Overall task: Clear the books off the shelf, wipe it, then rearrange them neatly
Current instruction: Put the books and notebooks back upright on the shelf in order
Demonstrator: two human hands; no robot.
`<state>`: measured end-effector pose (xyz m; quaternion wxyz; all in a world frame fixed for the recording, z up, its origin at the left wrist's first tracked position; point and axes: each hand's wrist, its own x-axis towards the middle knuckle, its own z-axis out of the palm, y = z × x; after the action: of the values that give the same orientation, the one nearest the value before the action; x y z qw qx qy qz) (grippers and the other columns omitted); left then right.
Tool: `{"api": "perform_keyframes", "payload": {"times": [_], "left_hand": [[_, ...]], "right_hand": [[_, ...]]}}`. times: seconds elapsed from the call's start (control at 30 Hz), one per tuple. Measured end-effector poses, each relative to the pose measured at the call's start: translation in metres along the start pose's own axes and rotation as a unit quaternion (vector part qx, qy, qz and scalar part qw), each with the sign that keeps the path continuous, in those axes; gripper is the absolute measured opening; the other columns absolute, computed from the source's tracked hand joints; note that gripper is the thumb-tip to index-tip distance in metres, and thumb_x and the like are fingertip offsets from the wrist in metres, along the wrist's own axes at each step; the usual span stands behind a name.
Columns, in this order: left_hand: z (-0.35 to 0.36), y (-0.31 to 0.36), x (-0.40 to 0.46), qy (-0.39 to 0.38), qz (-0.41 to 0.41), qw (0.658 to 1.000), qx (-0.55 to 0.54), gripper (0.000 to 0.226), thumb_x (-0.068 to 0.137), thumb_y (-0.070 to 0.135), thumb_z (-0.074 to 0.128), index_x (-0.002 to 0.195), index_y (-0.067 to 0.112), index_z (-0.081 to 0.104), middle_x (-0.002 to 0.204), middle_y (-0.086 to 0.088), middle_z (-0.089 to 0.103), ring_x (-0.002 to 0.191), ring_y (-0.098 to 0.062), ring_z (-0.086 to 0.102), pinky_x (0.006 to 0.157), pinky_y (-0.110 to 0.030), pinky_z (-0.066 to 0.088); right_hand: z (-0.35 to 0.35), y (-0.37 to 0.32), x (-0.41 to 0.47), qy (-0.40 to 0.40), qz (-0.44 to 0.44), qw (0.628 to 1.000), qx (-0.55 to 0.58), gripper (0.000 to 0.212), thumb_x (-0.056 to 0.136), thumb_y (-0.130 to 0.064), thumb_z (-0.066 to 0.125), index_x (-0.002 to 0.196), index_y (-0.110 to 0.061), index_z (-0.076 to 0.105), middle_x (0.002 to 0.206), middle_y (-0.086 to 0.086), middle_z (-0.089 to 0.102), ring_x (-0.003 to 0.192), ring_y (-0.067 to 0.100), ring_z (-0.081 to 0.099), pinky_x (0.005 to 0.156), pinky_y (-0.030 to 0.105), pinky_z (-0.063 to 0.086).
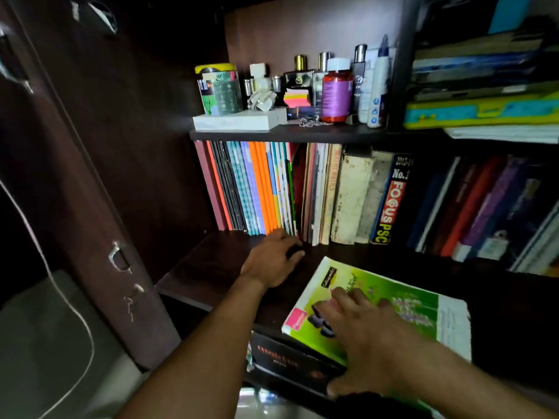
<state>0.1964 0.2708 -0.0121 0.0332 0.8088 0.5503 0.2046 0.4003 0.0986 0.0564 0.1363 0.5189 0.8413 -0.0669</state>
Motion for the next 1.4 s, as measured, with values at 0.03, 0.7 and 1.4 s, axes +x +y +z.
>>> {"api": "perform_keyframes", "payload": {"times": [0.03,0.7,1.4], "left_hand": [[0.002,-0.002,0.000,-0.002,-0.004,1.000,0.001,0.039,0.100,0.055,0.048,0.130,0.033,0.060,0.122,0.005,0.052,0.117,-0.018,0.054,0.094,-0.037,0.051],[-0.006,-0.001,-0.003,0.035,-0.053,0.991,-0.115,0.041,0.106,0.045,0.037,0.145,0.048,0.027,0.135,-0.004,0.063,0.119,-0.031,0.063,0.095,-0.043,0.051],[-0.020,0.012,-0.018,0.189,-0.088,0.957,-0.202,0.064,0.095,0.041,0.052,0.155,0.044,0.031,0.129,0.009,0.059,0.107,-0.020,0.066,0.088,-0.041,0.057]], "right_hand": [[0.008,-0.002,-0.002,0.012,0.002,1.000,-0.005,0.096,0.080,-0.063,0.068,0.153,-0.030,0.015,0.161,0.004,0.013,0.147,0.031,0.019,0.112,0.058,0.032],[-0.063,-0.024,0.042,0.645,-0.068,0.611,0.454,0.051,0.103,-0.015,0.048,0.121,-0.061,0.037,0.107,-0.044,0.058,0.089,-0.017,0.060,0.075,0.003,0.044],[0.016,0.001,0.113,0.374,0.062,0.857,0.348,0.042,0.091,-0.036,0.057,0.131,-0.026,0.056,0.122,-0.005,0.064,0.111,0.018,0.061,0.077,0.022,0.039]]}}
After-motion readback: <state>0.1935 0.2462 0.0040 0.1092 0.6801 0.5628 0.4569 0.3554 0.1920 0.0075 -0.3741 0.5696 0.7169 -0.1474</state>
